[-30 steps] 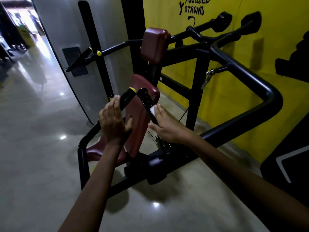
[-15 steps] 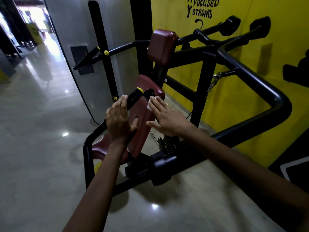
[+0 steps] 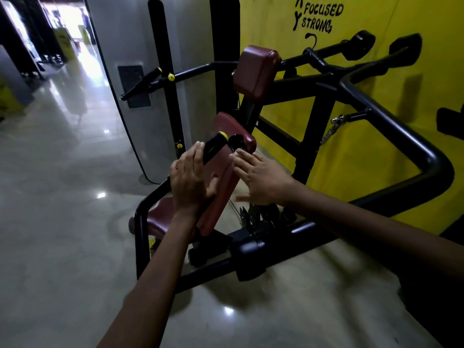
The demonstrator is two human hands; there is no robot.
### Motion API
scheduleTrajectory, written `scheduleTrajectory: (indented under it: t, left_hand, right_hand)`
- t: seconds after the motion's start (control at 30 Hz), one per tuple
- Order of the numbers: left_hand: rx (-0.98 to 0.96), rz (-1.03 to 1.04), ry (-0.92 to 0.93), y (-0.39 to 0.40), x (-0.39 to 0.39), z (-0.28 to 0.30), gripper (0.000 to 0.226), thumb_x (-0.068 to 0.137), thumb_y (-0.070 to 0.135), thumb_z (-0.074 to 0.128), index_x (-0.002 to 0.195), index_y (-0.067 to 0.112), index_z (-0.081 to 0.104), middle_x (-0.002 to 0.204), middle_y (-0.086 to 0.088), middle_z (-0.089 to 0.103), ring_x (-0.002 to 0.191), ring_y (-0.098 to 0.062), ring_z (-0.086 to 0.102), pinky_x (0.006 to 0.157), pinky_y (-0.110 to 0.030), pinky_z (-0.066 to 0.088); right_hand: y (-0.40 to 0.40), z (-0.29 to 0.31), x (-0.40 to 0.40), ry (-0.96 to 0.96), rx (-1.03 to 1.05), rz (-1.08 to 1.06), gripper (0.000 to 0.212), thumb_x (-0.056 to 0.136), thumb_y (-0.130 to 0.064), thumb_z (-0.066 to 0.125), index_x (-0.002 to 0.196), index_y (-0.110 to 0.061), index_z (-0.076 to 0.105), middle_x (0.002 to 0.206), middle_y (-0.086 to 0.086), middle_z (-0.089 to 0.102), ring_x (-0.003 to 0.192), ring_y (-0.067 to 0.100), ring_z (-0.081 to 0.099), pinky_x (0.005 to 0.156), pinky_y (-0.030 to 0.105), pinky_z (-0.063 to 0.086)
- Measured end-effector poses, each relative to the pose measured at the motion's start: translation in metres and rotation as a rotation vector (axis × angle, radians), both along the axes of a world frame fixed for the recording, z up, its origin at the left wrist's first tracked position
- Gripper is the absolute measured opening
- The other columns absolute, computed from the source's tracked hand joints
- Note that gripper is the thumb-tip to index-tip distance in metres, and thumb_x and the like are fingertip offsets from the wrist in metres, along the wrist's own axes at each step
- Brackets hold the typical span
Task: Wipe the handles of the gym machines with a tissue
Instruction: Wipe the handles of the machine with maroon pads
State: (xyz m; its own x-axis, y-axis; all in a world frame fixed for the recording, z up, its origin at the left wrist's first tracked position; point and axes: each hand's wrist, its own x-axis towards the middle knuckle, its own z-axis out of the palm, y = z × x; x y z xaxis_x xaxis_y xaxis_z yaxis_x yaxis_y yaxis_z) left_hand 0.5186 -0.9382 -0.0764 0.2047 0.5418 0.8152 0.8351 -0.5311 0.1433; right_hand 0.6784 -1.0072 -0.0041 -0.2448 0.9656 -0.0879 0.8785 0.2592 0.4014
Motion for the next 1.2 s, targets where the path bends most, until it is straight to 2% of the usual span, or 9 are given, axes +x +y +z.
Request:
scheduleTrajectory:
  t: [0.2,0.5,0.67,0.77,0.87,1.0,1.07,1.13,1.2]
  left_hand:
    - [-0.021,-0.002,0.009,0.0,0.0,0.0,0.071,0.073,0.034,0.051,0.137,0.008,0.036,0.132,-0.012,0.054,0.118,-0.023,0.043,0.097,-0.036,0.031]
    - [-0.014,-0.005,-0.004,0.0,0.001,0.001,0.069,0.073,0.035,0.049,0.136,0.008,0.038,0.132,-0.012,0.055,0.117,-0.023,0.044,0.094,-0.041,0.04]
    - [-0.006,-0.014,-0.021,-0.001,0.0,0.001,0.07,0.071,0.034,0.05,0.135,0.009,0.037,0.13,-0.012,0.056,0.116,-0.023,0.044,0.094,-0.042,0.04]
    - [-0.007,-0.017,-0.013,-0.002,0.0,0.001,0.072,0.071,0.035,0.049,0.136,0.009,0.035,0.13,-0.013,0.055,0.116,-0.023,0.043,0.095,-0.04,0.036]
    - [-0.008,-0.01,0.002,-0.002,-0.002,0.002,0.072,0.071,0.035,0.05,0.137,0.009,0.034,0.13,-0.013,0.056,0.116,-0.023,0.043,0.095,-0.039,0.036]
    - [-0.01,-0.003,-0.002,0.0,-0.001,0.0,0.072,0.071,0.035,0.052,0.136,0.009,0.035,0.13,-0.012,0.056,0.116,-0.022,0.044,0.094,-0.037,0.034]
    - [-0.012,0.005,-0.006,0.0,0.0,0.0,0.072,0.071,0.035,0.053,0.136,0.01,0.035,0.13,-0.011,0.056,0.116,-0.022,0.044,0.094,-0.038,0.035]
    - [-0.01,0.014,-0.007,-0.001,0.001,0.001,0.072,0.07,0.035,0.053,0.135,0.009,0.037,0.129,-0.011,0.056,0.115,-0.021,0.045,0.094,-0.036,0.034]
    - [-0.01,0.022,-0.002,-0.001,0.001,0.002,0.072,0.07,0.036,0.054,0.134,0.009,0.038,0.129,-0.011,0.057,0.115,-0.021,0.045,0.093,-0.035,0.033]
  right_hand:
    - [0.0,-0.002,0.007,0.014,0.012,0.027,0.081,0.092,-0.065,0.023,0.149,-0.013,-0.001,0.156,0.001,-0.016,0.143,0.016,-0.019,0.117,0.034,-0.005]
    - [0.048,0.001,0.014,0.286,0.124,0.108,0.084,0.091,-0.059,0.038,0.149,-0.011,0.001,0.158,0.003,-0.01,0.143,0.017,-0.016,0.116,0.032,0.001]
    - [0.068,0.014,0.01,0.454,0.163,0.098,0.065,0.088,-0.046,0.056,0.136,-0.008,0.035,0.138,0.008,0.039,0.131,0.022,0.035,0.1,0.031,0.038]
    - [0.077,0.024,0.014,0.678,0.115,0.001,0.045,0.087,-0.041,0.061,0.115,-0.009,0.049,0.115,0.008,0.054,0.106,0.022,0.052,0.076,0.028,0.039]
    - [0.076,0.021,0.019,0.863,0.103,-0.069,0.044,0.086,-0.041,0.062,0.116,-0.01,0.053,0.107,0.006,0.059,0.101,0.022,0.056,0.067,0.024,0.039]
    - [0.064,0.004,0.015,1.085,0.122,-0.127,0.065,0.09,-0.033,0.06,0.143,-0.008,0.032,0.143,0.009,0.042,0.132,0.021,0.039,0.101,0.023,0.032]
    - [0.055,-0.006,0.012,1.202,0.096,-0.193,0.072,0.091,-0.035,0.058,0.147,-0.008,0.022,0.146,0.01,0.037,0.135,0.023,0.035,0.103,0.024,0.03]
    - [0.051,-0.016,0.014,1.317,0.077,-0.248,0.058,0.091,-0.038,0.056,0.138,-0.009,0.039,0.132,0.01,0.051,0.125,0.025,0.047,0.098,0.03,0.038]
    - [0.048,-0.019,0.017,1.403,0.045,-0.279,0.027,0.093,-0.039,0.052,0.104,-0.016,0.057,0.103,0.005,0.061,0.102,0.022,0.059,0.086,0.034,0.046]
